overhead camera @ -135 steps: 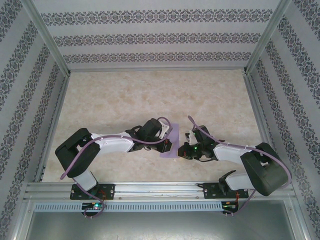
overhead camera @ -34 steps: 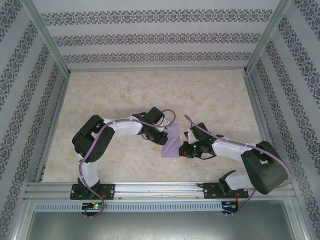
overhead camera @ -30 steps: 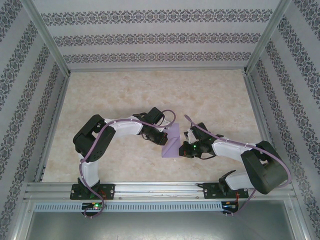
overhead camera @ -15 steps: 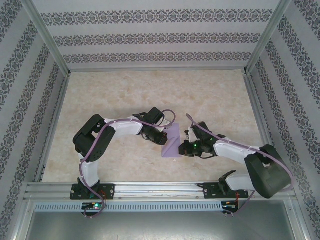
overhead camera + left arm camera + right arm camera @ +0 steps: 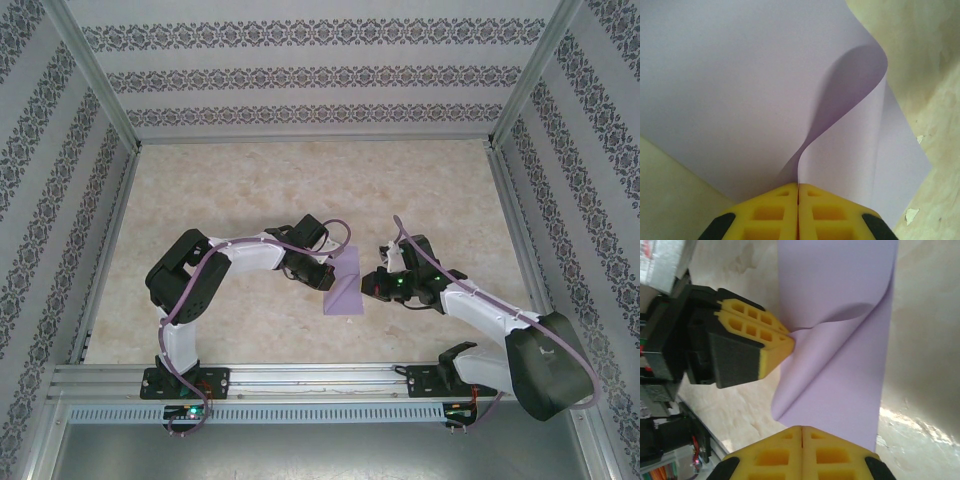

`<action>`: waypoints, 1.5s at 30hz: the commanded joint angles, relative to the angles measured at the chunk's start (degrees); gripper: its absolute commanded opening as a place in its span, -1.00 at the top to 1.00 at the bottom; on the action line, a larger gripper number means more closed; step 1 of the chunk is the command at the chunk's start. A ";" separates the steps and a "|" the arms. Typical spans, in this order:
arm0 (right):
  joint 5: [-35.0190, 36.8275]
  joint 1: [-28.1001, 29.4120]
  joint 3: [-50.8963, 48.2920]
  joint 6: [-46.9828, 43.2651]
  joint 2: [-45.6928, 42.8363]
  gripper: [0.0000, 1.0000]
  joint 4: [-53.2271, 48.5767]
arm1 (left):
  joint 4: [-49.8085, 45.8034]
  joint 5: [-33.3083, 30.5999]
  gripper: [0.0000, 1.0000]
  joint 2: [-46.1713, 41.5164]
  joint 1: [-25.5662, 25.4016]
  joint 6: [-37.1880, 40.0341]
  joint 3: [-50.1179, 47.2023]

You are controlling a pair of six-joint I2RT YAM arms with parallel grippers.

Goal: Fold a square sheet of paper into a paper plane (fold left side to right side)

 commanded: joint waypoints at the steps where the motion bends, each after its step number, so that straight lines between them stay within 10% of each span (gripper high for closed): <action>1: -2.17 -0.31 -1.60 2.86 0.47 1.00 5.20 | -1.41 -1.83 0.85 0.90 0.61 0.71 -1.63; 45: 1.82 6.42 2.82 5.67 21.70 1.00 19.26 | -3.75 -3.74 0.85 2.07 -0.12 1.50 0.15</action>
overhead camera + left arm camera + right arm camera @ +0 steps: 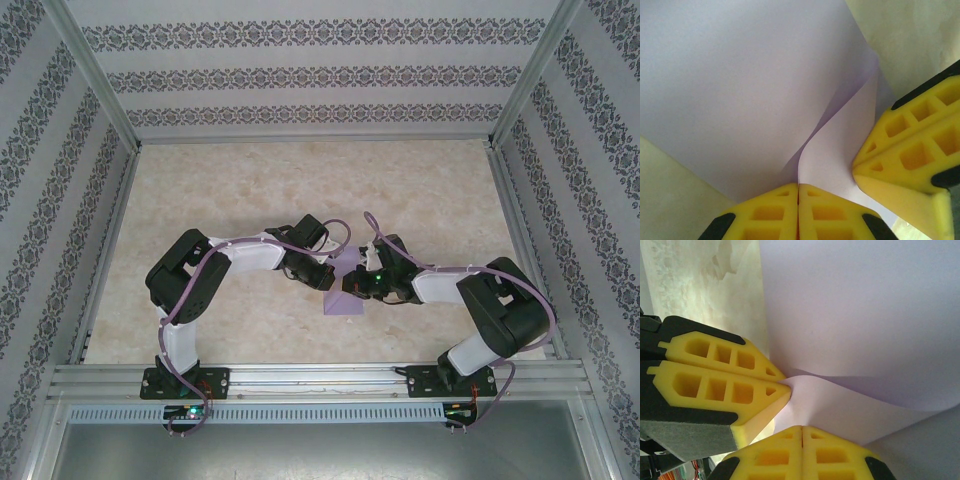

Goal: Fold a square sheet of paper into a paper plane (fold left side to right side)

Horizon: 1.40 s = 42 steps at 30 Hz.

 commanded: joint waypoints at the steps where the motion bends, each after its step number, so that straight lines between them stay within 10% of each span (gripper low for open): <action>1: 1.55 0.65 0.51 -1.08 1.02 1.00 -0.34 | -3.66 -3.58 0.85 2.05 -0.10 1.50 -0.06; 32: 6.13 0.66 -0.70 -1.26 2.09 1.00 -7.34 | -3.20 -9.36 0.54 -10.05 1.25 -3.96 -0.60; 42: 6.04 0.67 -0.87 -1.37 1.82 1.00 -7.42 | 6.64 3.34 0.69 -18.41 0.77 -16.27 -10.64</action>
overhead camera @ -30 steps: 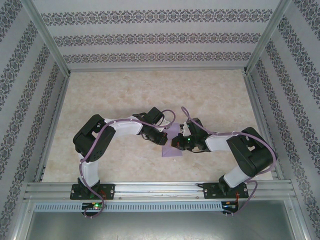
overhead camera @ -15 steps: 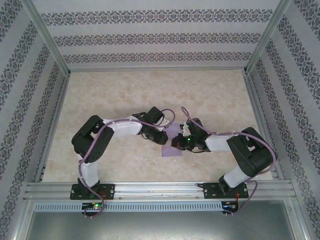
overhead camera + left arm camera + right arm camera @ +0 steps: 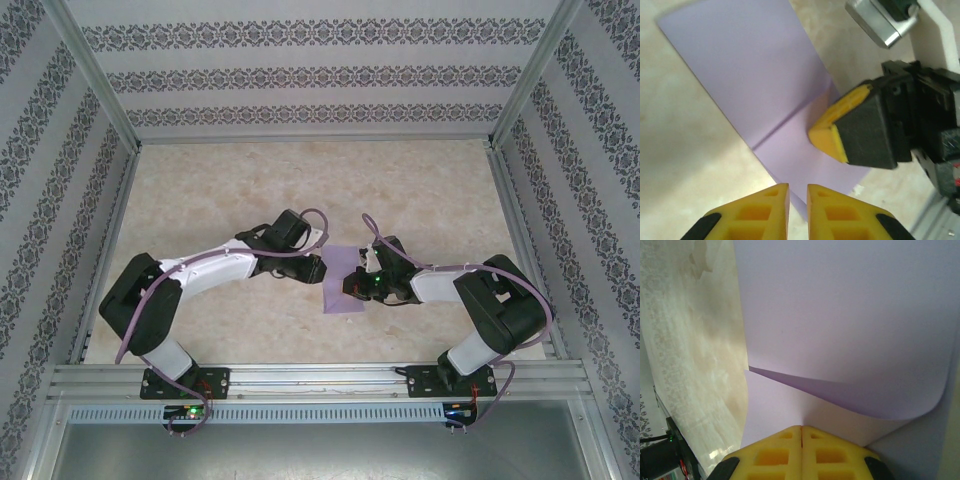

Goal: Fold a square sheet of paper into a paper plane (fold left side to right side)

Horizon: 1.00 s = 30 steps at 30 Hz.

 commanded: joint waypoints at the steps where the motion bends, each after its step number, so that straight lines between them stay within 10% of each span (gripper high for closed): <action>1: 4.12 0.67 -0.90 -1.06 0.65 1.00 -6.25 | 6.70 7.34 0.72 -1.04 -0.01 -8.26 -2.96; 30: 4.21 0.73 -1.01 -2.11 2.38 1.00 -7.12 | 14.44 11.75 0.83 11.19 -3.94 -15.25 -4.27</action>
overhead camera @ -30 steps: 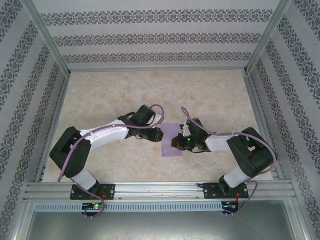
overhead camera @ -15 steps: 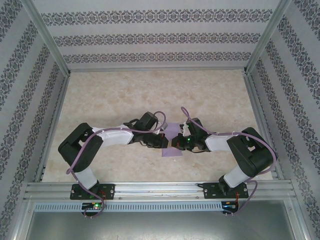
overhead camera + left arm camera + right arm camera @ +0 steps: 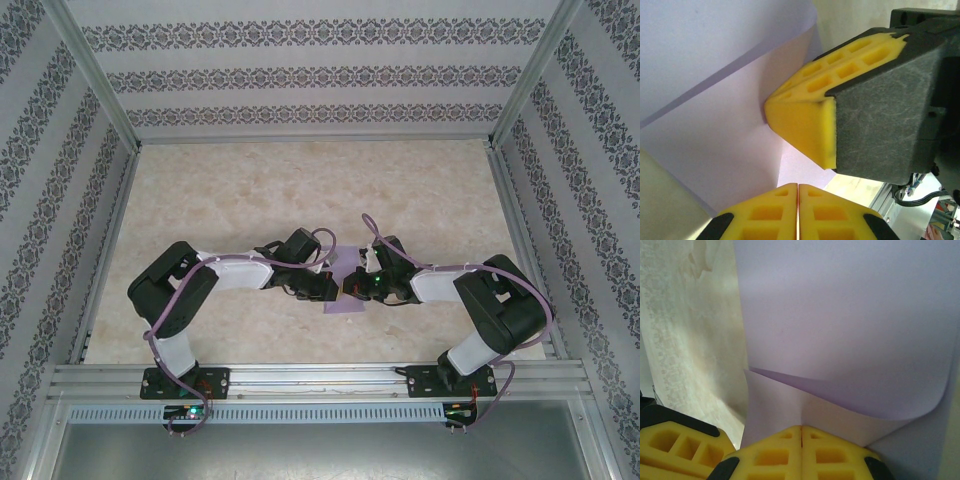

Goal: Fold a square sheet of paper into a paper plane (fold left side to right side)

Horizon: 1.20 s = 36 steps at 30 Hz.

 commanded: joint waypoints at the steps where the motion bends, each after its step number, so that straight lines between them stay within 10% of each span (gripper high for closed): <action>1: 4.16 0.75 -1.15 -1.78 2.38 1.00 -6.86 | -0.03 -1.01 0.83 1.20 -0.67 0.33 -0.02; 36: 1.79 0.60 0.66 -2.80 -3.60 1.00 -6.64 | -7.55 -8.30 0.89 3.35 -0.67 3.41 0.27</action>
